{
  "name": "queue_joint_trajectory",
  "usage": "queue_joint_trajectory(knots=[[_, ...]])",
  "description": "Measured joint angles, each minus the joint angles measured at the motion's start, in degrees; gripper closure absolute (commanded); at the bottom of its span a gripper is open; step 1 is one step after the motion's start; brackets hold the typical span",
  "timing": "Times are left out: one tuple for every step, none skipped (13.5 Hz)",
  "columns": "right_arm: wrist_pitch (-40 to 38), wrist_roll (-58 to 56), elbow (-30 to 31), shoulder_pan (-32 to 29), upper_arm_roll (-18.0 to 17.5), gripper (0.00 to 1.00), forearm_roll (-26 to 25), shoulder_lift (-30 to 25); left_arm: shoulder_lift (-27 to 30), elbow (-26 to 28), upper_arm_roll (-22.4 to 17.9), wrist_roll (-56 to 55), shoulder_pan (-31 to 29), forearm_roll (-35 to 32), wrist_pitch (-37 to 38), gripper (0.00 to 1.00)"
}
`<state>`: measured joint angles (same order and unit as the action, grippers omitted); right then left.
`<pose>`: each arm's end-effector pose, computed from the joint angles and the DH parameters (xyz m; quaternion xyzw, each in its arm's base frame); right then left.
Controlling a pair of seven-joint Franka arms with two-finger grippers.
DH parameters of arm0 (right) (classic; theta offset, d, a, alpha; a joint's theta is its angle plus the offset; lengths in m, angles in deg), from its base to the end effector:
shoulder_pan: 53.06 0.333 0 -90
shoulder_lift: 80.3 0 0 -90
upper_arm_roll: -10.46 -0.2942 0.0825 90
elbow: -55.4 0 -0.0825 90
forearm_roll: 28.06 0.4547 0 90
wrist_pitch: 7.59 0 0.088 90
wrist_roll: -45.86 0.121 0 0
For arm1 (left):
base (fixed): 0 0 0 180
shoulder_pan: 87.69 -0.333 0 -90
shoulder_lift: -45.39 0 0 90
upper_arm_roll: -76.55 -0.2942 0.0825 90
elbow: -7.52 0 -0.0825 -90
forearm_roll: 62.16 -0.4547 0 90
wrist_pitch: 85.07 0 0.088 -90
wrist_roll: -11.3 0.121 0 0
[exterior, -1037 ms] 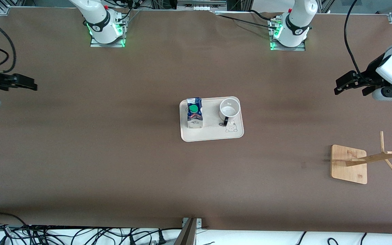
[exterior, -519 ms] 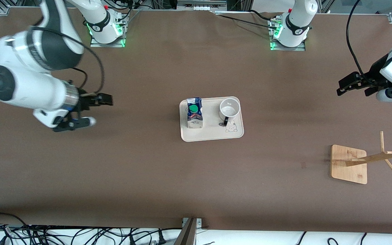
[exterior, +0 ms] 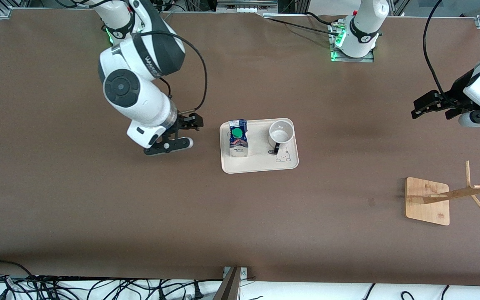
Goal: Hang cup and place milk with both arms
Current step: 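Reach the right gripper toward the milk carton on the tray, then grasp the milk carton with the right gripper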
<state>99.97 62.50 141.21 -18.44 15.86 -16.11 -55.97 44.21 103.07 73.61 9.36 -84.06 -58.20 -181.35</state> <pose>0.6285 0.3811 0.3654 -0.9935 -0.0795 0.0504 0.0646 0.6367 -0.0155 0.5327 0.9993 0.0148 -0.0047 0.0337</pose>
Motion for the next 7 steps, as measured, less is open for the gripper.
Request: queue_joint_trajectory(knots=[[2.6, 2.1, 0.0, 0.8, 0.0, 0.00, 0.7, 0.7, -0.1, 0.0, 0.0, 0.0, 0.0, 0.0, 0.0, 0.00], [5.2, 3.8, -0.3, 1.5, 0.0, 0.00, 1.1, 1.5, -0.1, 0.0, 0.0, 0.0, 0.0, 0.0, 0.0, 0.00], [6.7, 4.9, -1.2, 2.1, 0.0, 0.00, 1.3, 2.6, -0.1, 0.0, 0.0, 0.0, 0.0, 0.0, 0.0, 0.00], [7.2, 6.1, -3.0, 2.9, 0.1, 0.00, 1.4, 4.0, -0.1, -0.1, 0.0, 0.0, 0.0, 0.0, 0.0, 0.00], [7.2, 7.8, -5.1, 3.9, 0.1, 0.00, 1.4, 5.6, -0.1, -0.1, 0.0, 0.0, 0.0, 0.0, 0.0, 0.00], [7.2, 9.6, -7.0, 4.9, 0.1, 0.00, 1.4, 7.1, -0.1, -0.1, 0.0, 0.0, 0.0, 0.0, 0.0, 0.00], [7.3, 11.4, -8.6, 5.9, 0.2, 0.00, 1.4, 8.4, -0.1, -0.1, 0.0, 0.0, 0.0, 0.0, 0.0, 0.00]])
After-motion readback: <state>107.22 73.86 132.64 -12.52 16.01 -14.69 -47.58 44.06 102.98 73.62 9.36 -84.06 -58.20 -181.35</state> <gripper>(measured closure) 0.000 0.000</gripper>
